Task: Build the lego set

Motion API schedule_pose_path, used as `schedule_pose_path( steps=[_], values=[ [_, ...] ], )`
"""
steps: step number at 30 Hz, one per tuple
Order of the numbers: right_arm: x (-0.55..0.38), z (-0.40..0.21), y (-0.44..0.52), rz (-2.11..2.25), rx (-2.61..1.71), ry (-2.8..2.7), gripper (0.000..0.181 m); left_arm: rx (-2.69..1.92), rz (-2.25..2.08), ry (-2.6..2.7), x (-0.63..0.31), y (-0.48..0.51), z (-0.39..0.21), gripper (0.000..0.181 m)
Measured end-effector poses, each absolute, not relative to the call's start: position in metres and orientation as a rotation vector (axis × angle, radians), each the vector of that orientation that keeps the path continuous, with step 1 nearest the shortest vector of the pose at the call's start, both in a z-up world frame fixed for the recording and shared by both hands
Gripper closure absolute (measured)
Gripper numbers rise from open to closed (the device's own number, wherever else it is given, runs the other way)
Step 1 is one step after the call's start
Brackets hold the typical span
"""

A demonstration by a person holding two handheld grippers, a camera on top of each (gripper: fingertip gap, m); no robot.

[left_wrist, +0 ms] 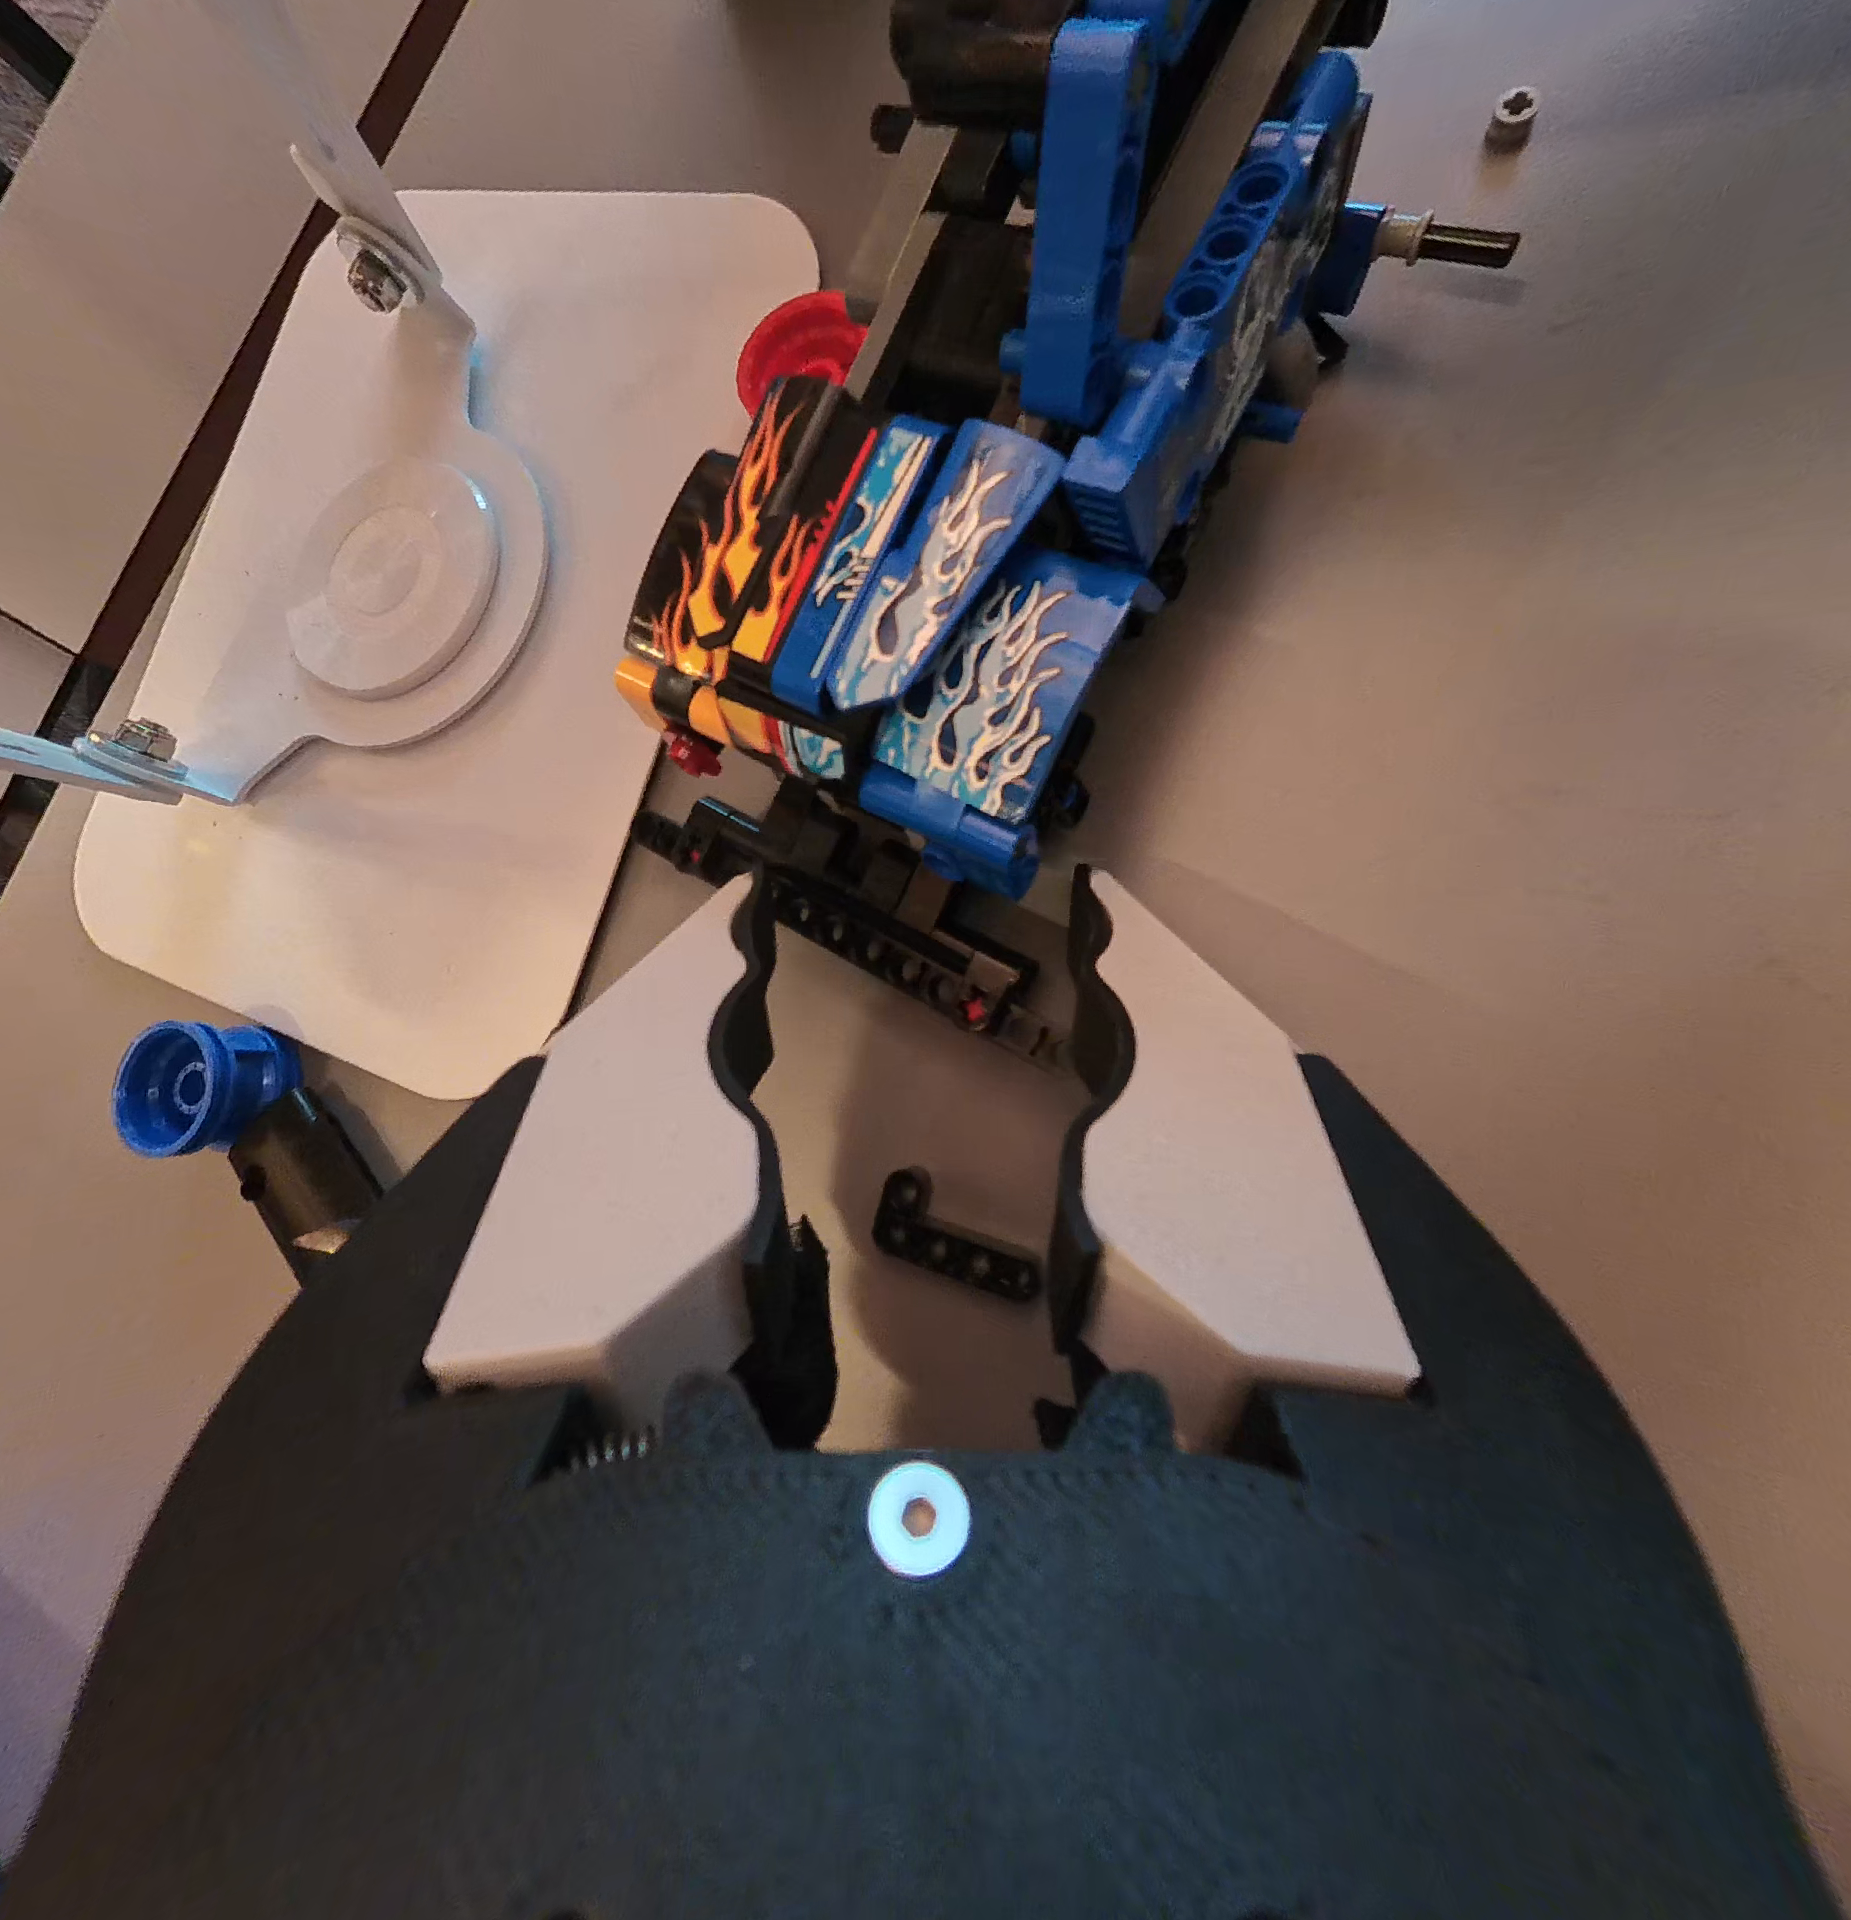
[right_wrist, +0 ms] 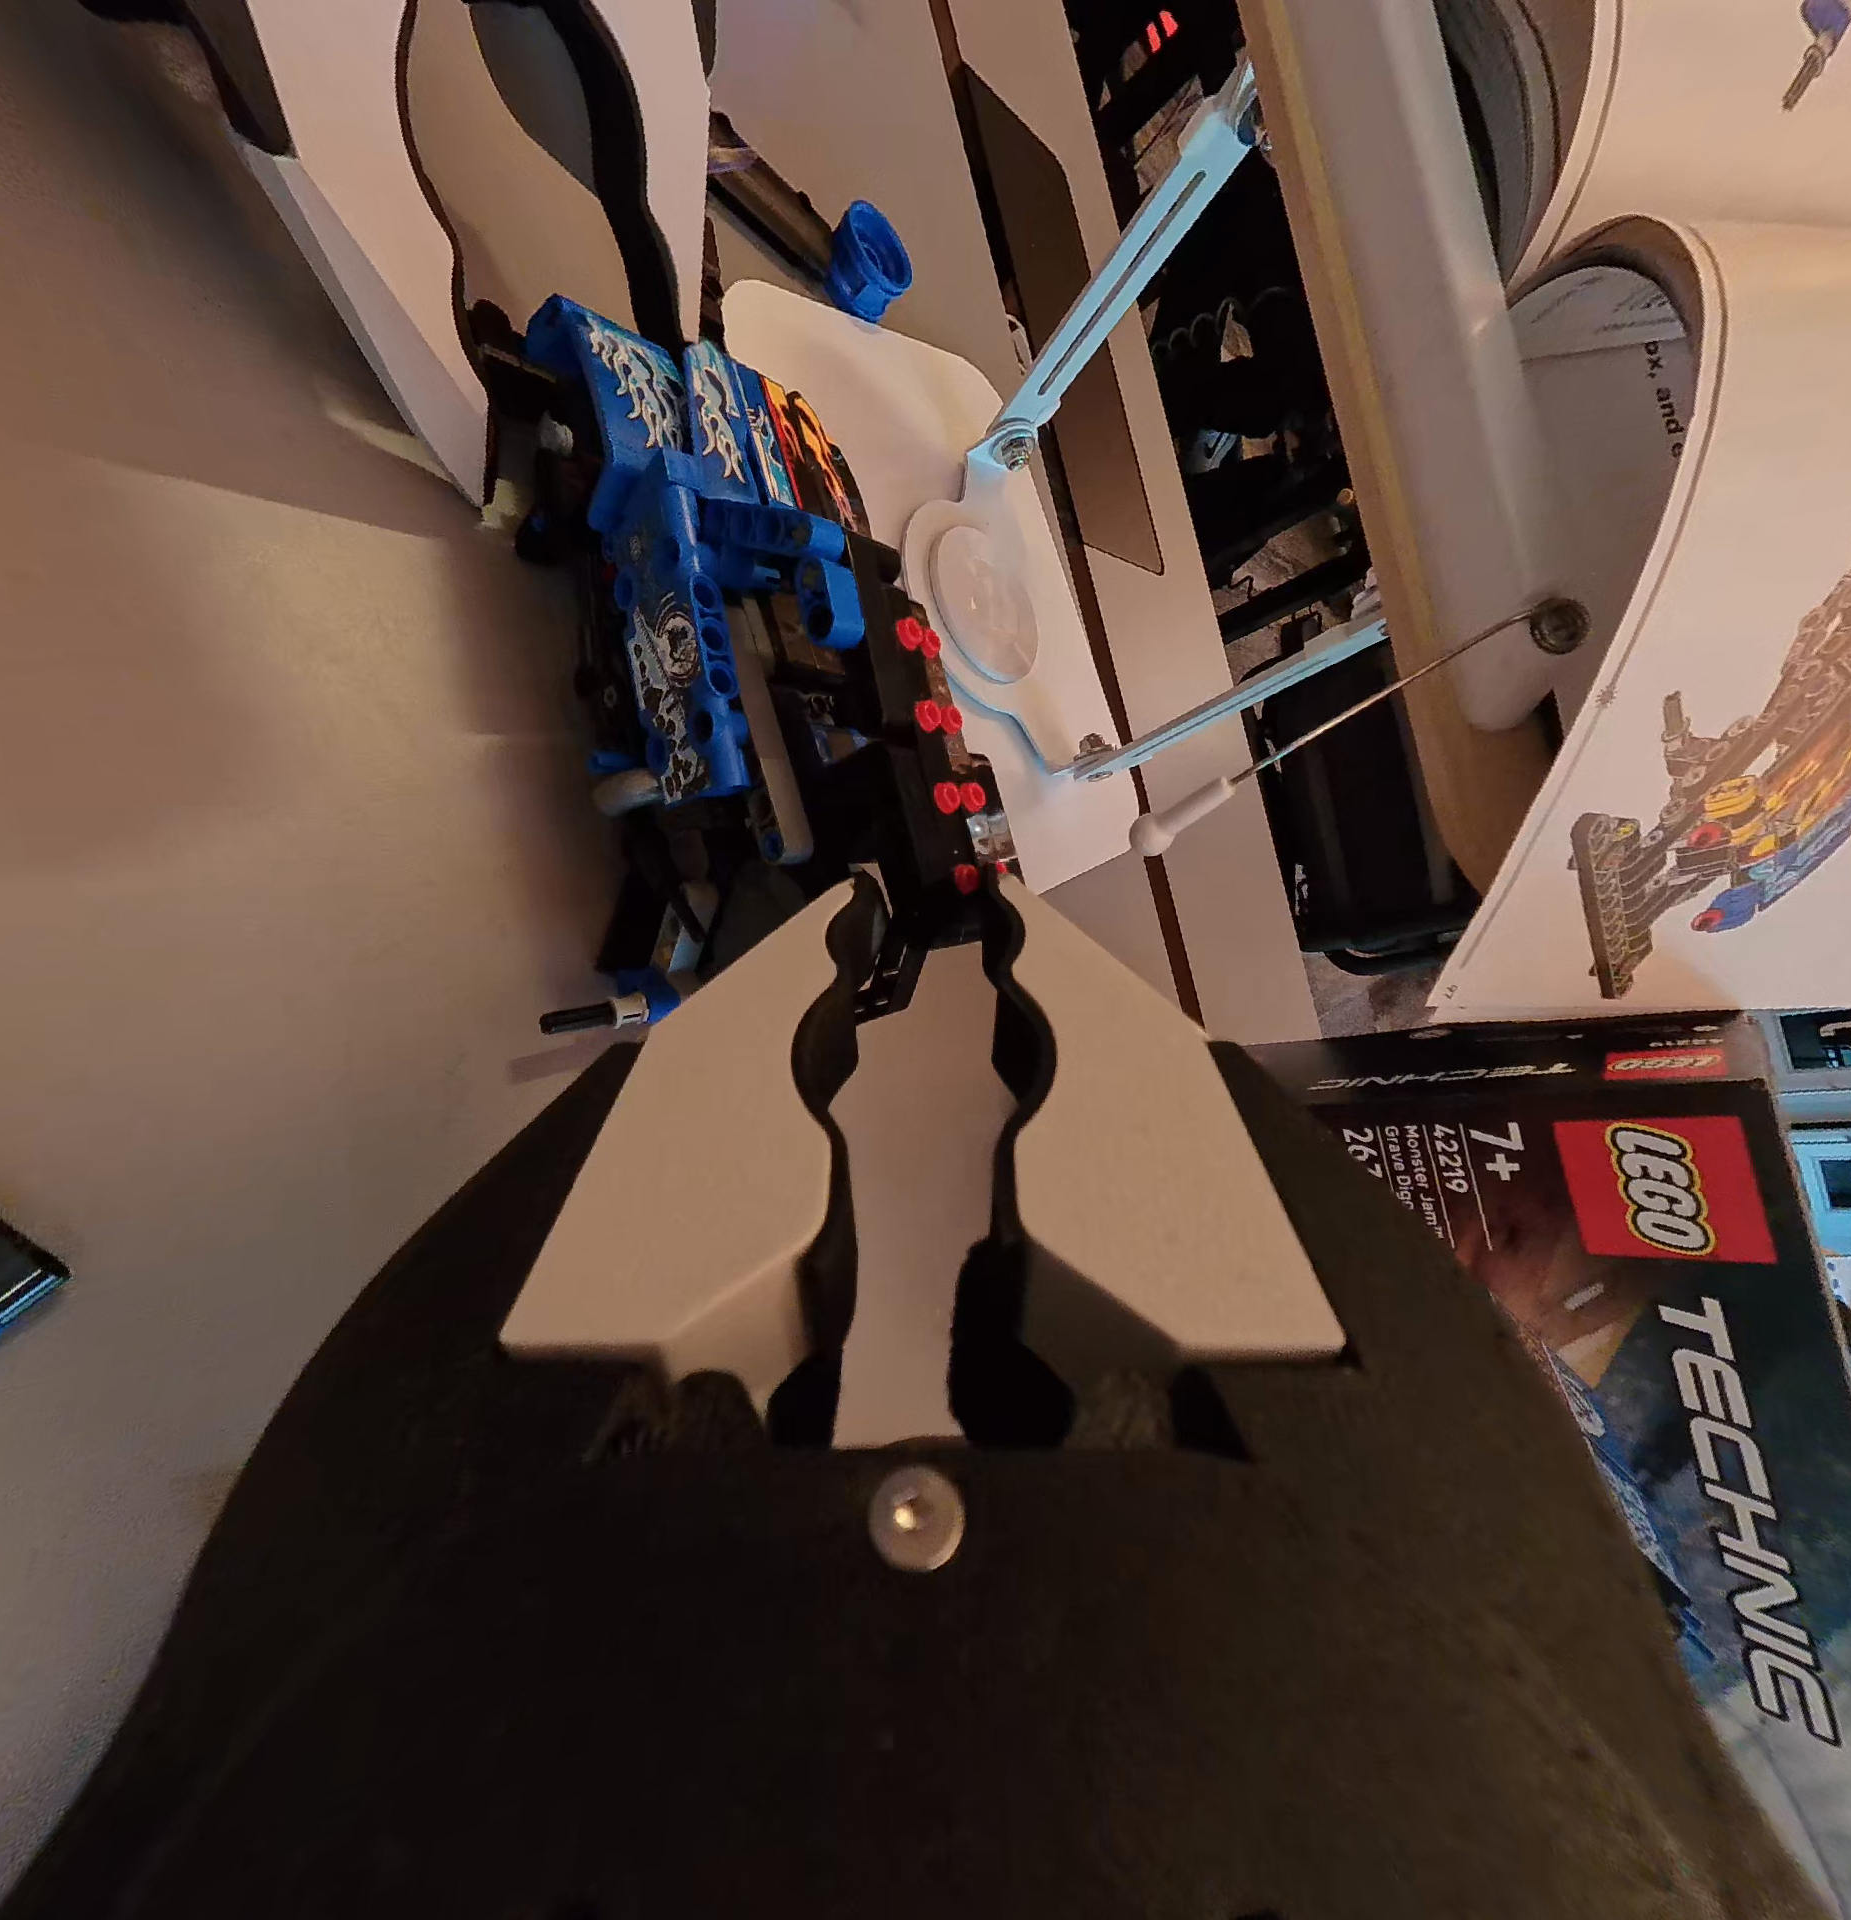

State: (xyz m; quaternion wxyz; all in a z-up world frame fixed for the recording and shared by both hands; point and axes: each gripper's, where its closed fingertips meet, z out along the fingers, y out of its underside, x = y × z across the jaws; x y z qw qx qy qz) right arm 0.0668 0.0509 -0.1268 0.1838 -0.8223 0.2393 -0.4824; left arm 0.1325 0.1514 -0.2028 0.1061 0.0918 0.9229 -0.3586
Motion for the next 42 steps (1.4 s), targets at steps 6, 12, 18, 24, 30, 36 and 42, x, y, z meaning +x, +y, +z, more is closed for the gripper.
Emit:
schedule_pose_path(
  steps=[6,12,18,24,30,36,42],
  values=[
    [0.0669,-0.1271,0.0506,-1.362,-2.320,0.673,0.162,0.272,-1.055,2.717,0.1325,0.1514,-0.2027,0.126],
    [0.0671,-0.1274,0.0502,-1.364,-2.321,0.672,0.161,0.275,-1.053,2.716,0.1321,0.1515,-0.2026,0.126],
    [0.0673,-0.1275,0.0499,-1.363,-2.321,0.672,0.161,0.276,-1.053,2.716,0.1320,0.1517,-0.2025,0.126],
    [0.0674,-0.1275,0.0497,-1.363,-2.321,0.671,0.161,0.276,-1.053,2.717,0.1319,0.1522,-0.2024,0.125],
    [0.0675,-0.1274,0.0495,-1.355,-2.313,0.675,0.161,0.279,-1.051,2.716,0.1317,0.1526,-0.2021,0.125],
    [0.0681,-0.1252,0.0479,-1.284,-2.249,0.713,0.166,0.289,-1.048,2.717,0.1305,0.1537,-0.2020,0.125],
    [0.0688,-0.1248,0.0467,-1.231,-2.200,0.740,0.165,0.296,-1.046,2.714,0.1298,0.1536,-0.2018,0.126]
  ],
)
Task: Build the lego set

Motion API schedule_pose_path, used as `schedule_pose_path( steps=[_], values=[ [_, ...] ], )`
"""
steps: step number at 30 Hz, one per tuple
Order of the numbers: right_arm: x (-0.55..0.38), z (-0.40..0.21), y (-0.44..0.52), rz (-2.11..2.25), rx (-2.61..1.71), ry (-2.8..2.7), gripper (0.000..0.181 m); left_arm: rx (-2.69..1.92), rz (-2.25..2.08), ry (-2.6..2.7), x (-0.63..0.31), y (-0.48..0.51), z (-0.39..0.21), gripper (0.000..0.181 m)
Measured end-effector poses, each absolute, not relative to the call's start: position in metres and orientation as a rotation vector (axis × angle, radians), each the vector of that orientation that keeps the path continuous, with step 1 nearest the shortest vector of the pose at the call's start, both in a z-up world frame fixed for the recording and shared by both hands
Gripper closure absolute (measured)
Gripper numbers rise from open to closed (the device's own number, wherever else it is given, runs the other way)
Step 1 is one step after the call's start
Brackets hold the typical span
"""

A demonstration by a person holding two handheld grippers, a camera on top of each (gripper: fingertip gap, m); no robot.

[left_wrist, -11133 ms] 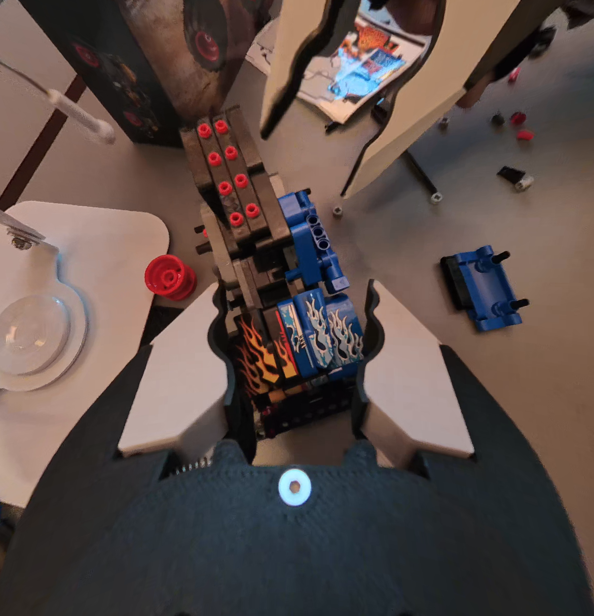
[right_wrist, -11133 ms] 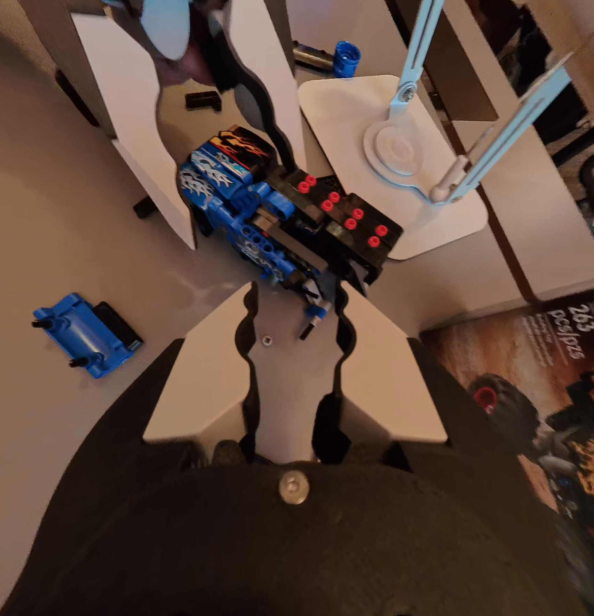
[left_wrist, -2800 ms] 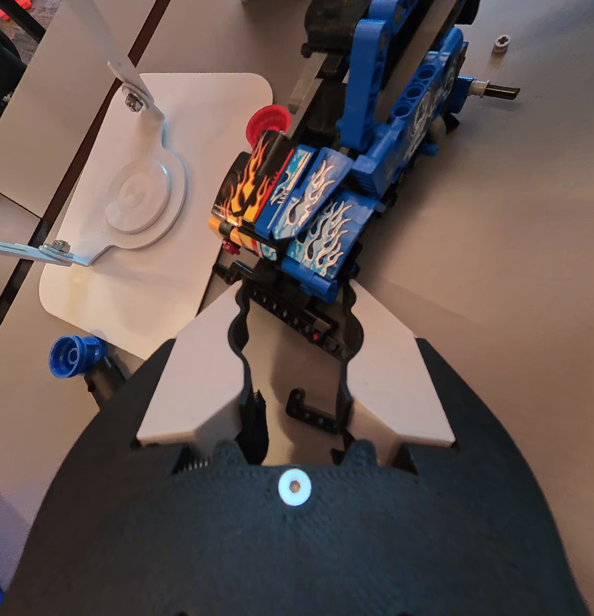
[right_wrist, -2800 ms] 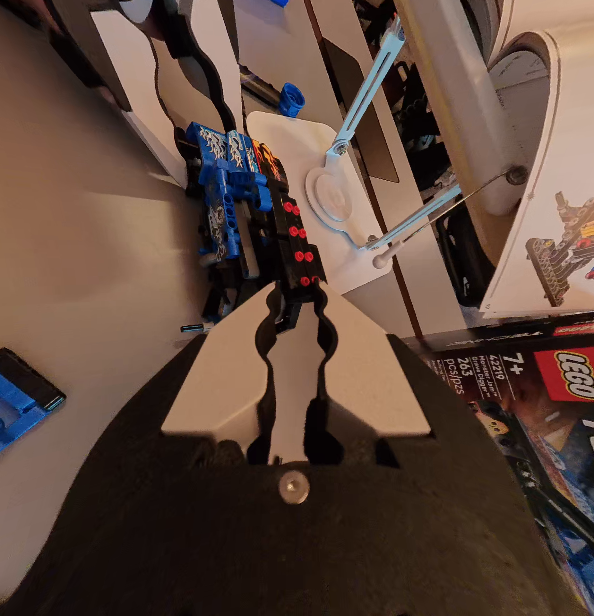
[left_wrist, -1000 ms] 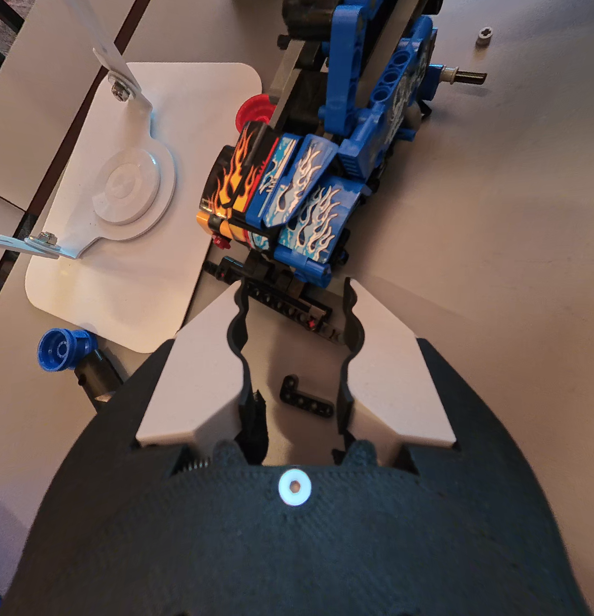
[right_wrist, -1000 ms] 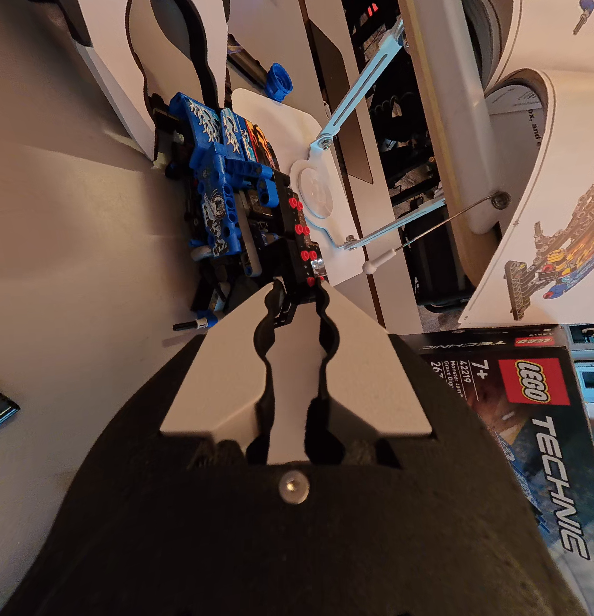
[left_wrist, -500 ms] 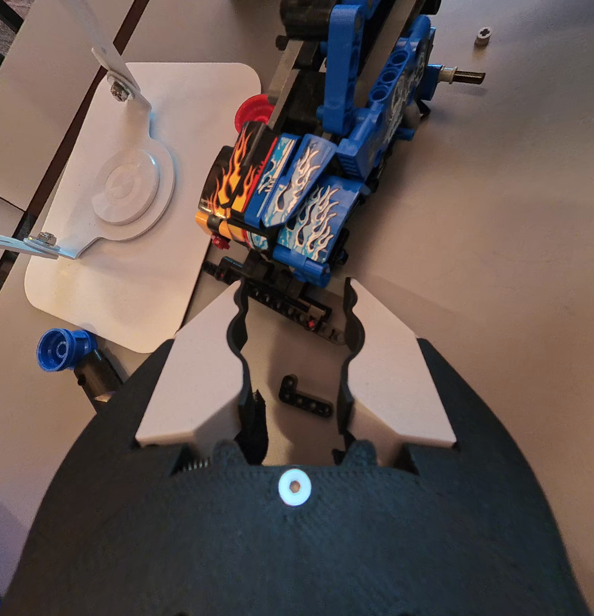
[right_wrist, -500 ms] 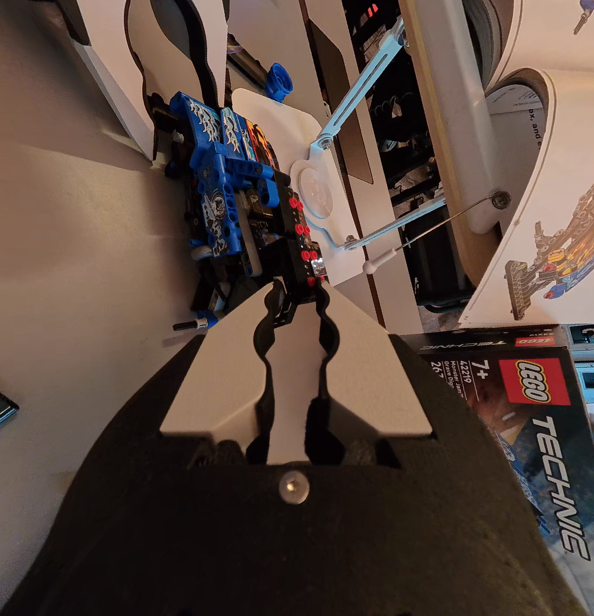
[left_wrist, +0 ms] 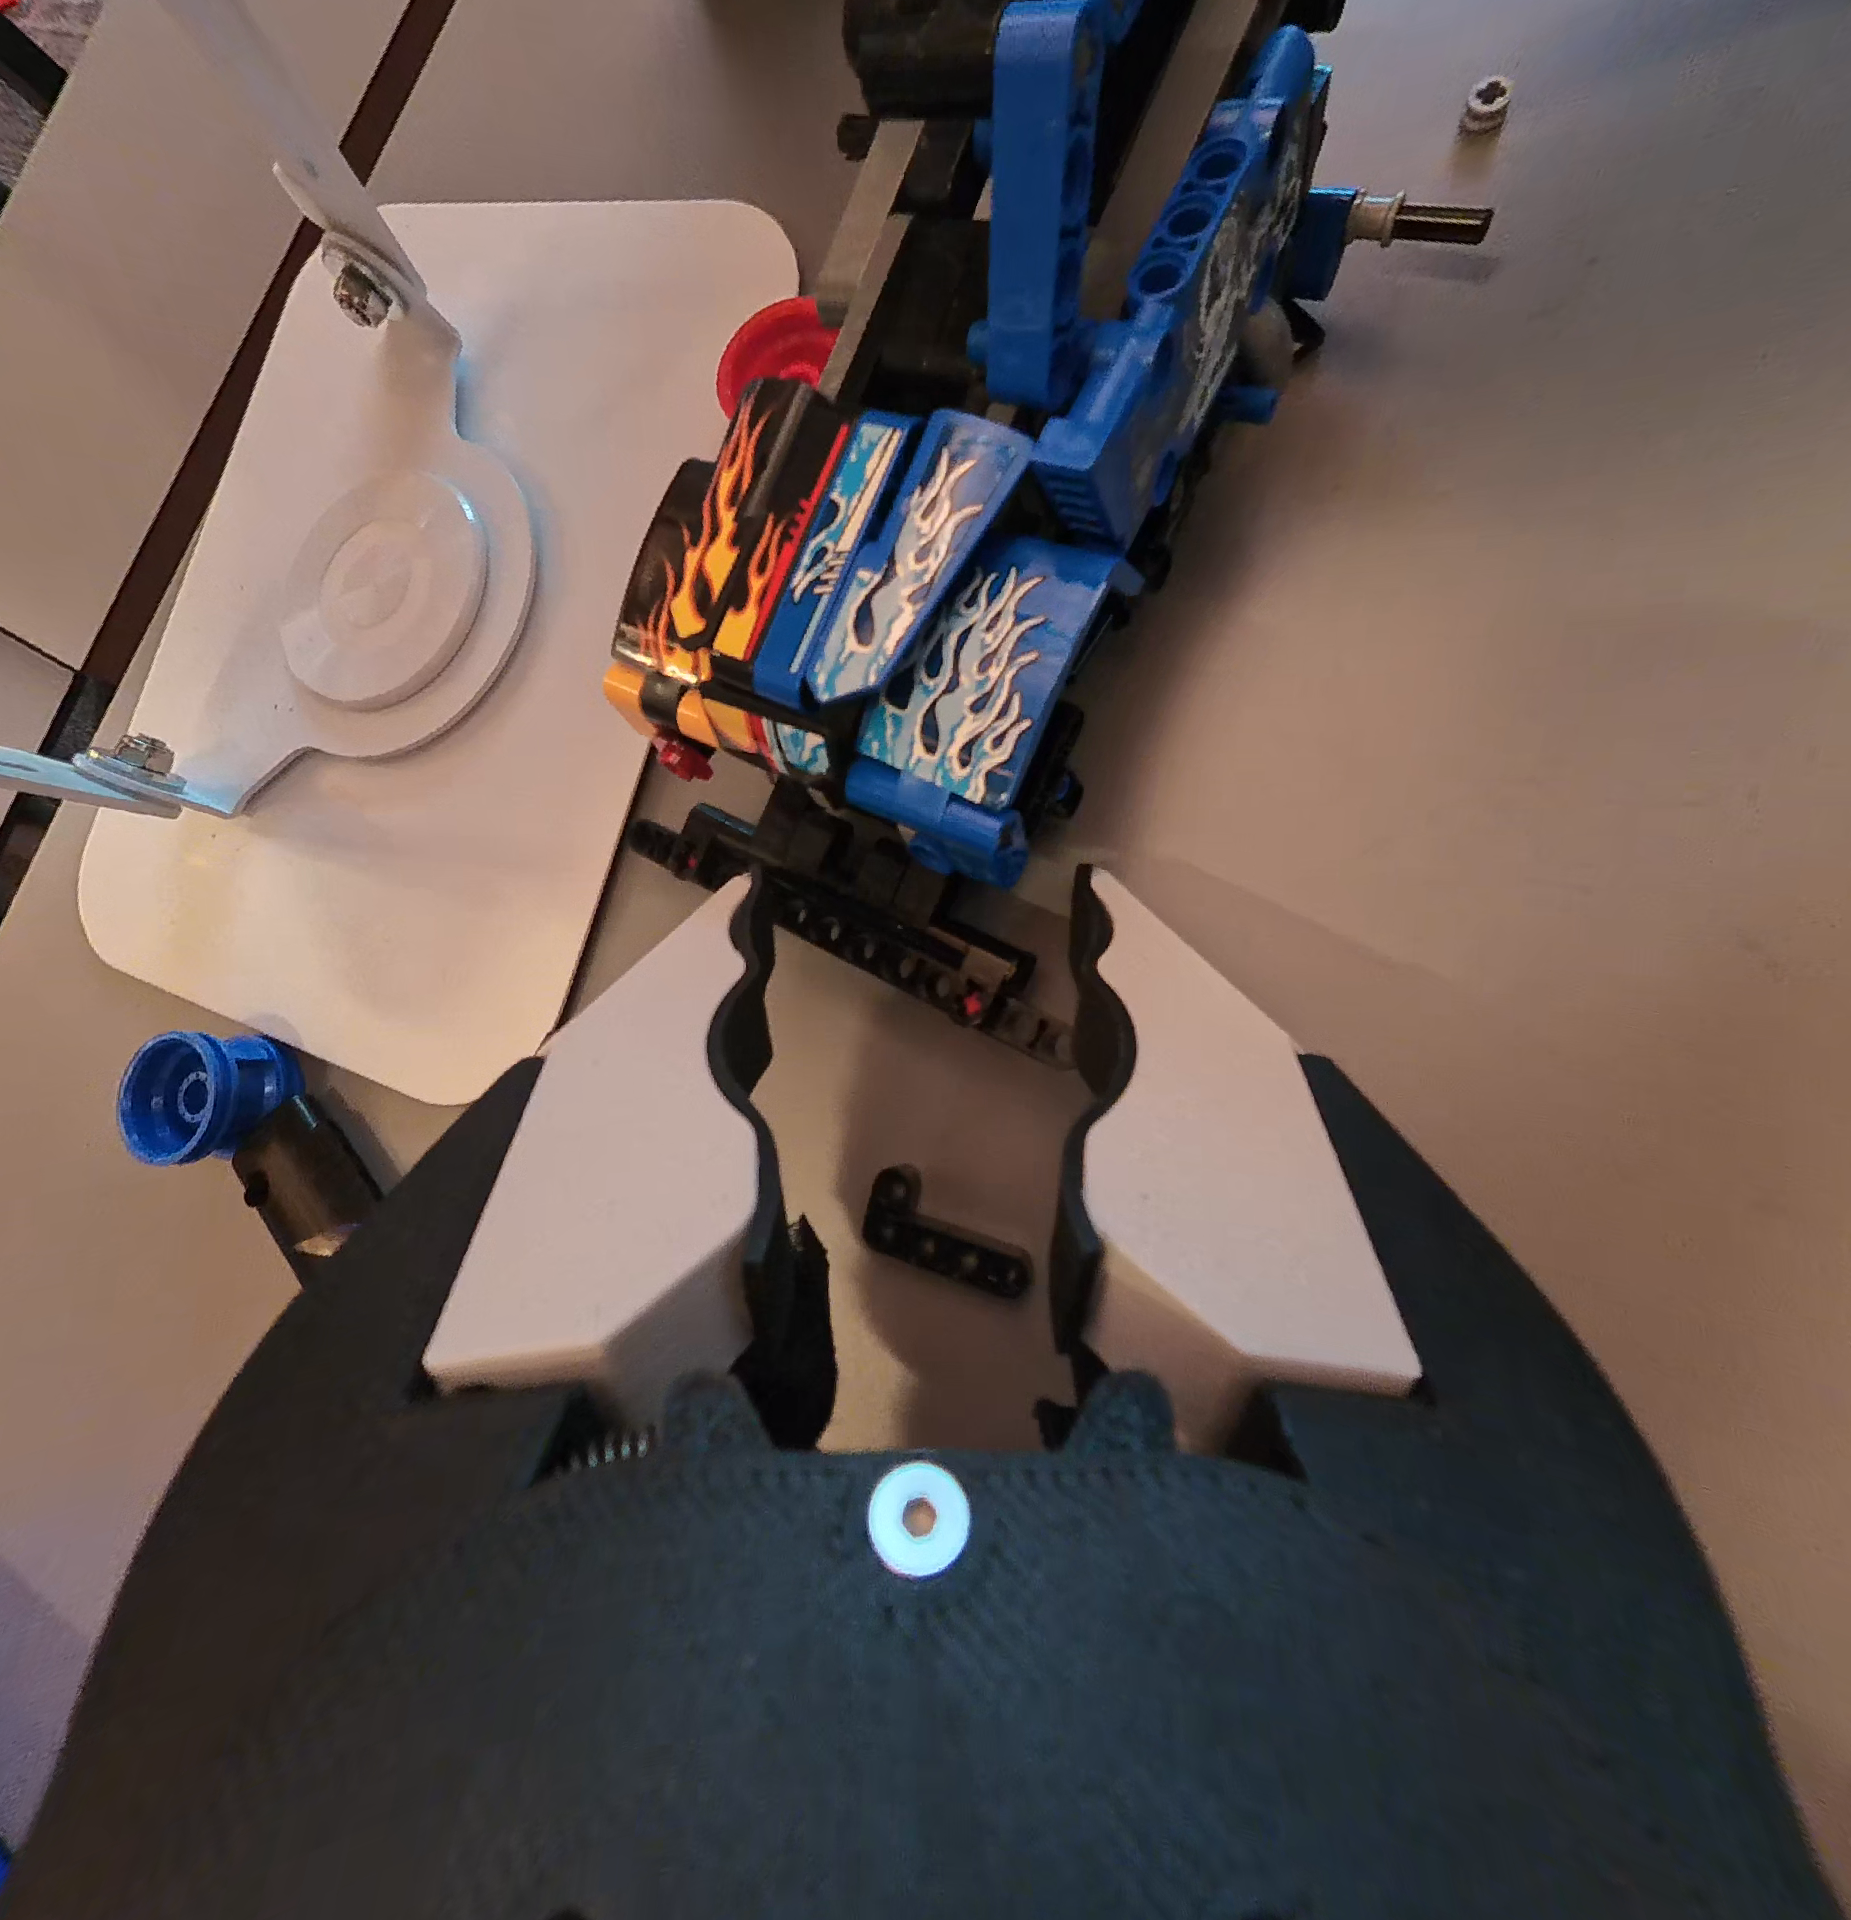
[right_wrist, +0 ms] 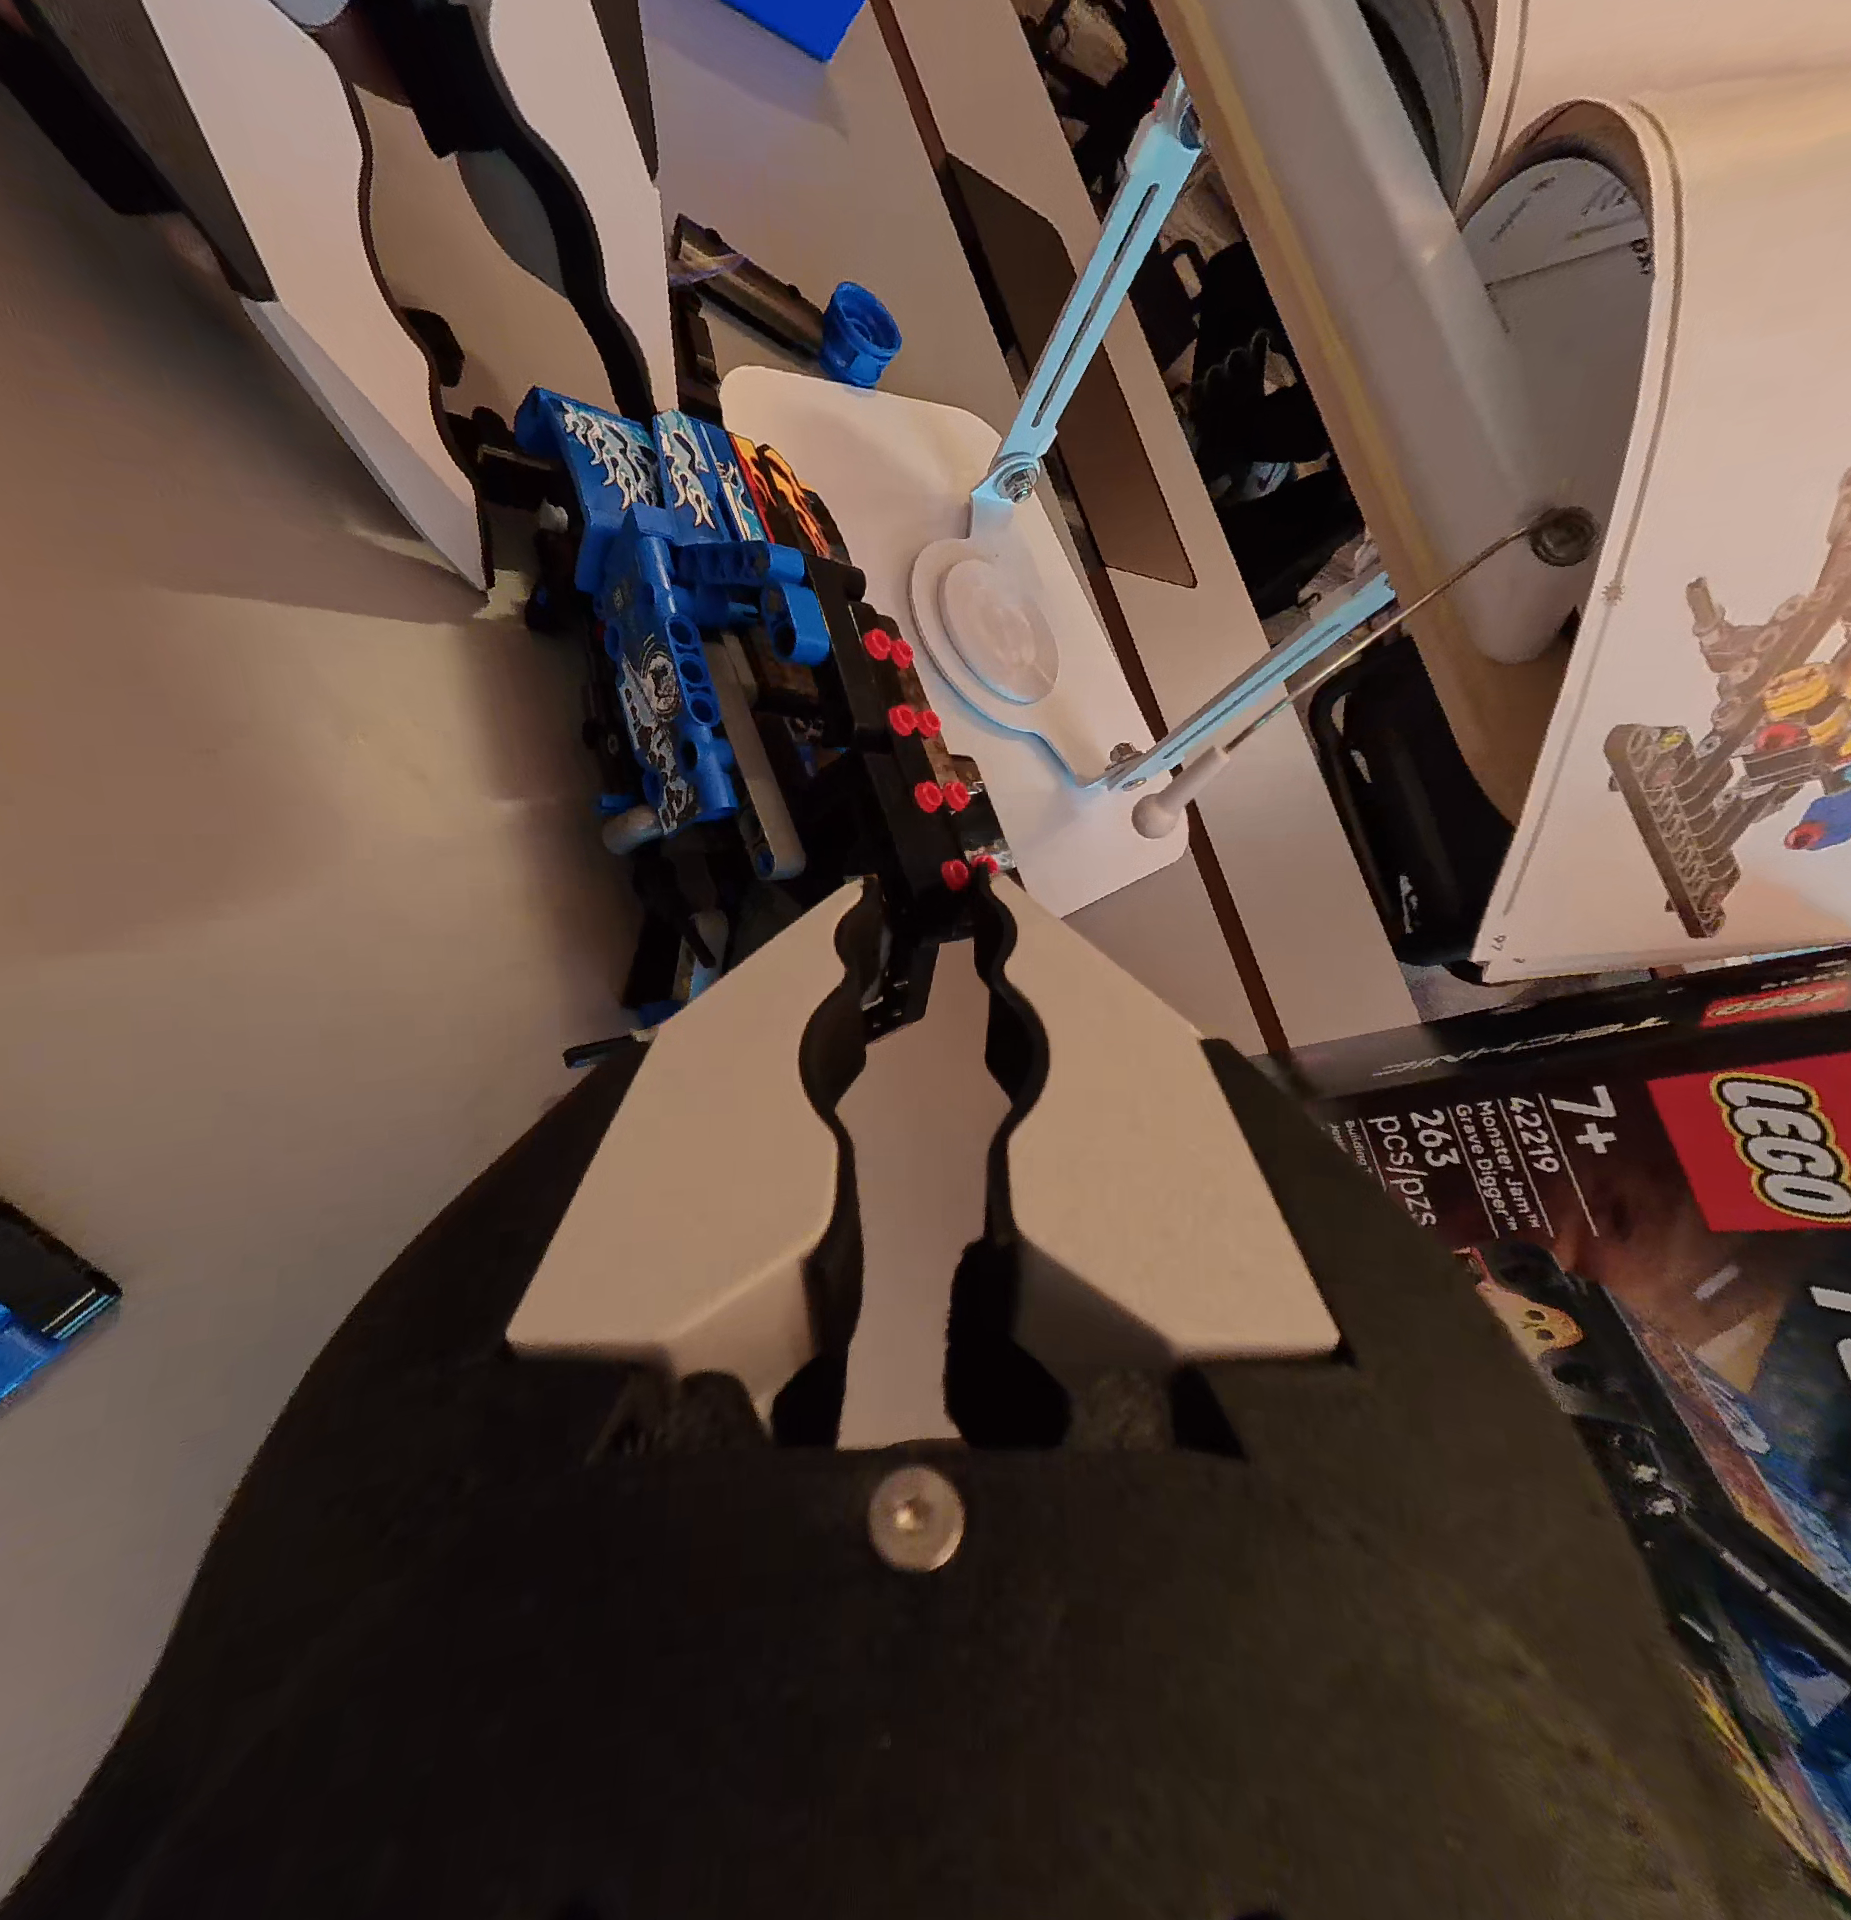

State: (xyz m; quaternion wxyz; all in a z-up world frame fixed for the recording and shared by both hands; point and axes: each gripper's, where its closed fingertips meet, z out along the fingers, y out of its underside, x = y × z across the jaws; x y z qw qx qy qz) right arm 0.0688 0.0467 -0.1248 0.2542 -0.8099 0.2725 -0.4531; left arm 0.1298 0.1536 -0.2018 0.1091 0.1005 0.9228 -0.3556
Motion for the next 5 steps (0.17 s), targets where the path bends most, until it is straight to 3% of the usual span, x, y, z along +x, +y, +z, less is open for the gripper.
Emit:
schedule_pose_path(
  steps=[5],
  values=[
    [0.0693,-0.1246,0.0455,-1.220,-2.188,0.751,0.165,0.299,-1.046,2.704,0.1299,0.1526,-0.2015,0.127]
  ],
)
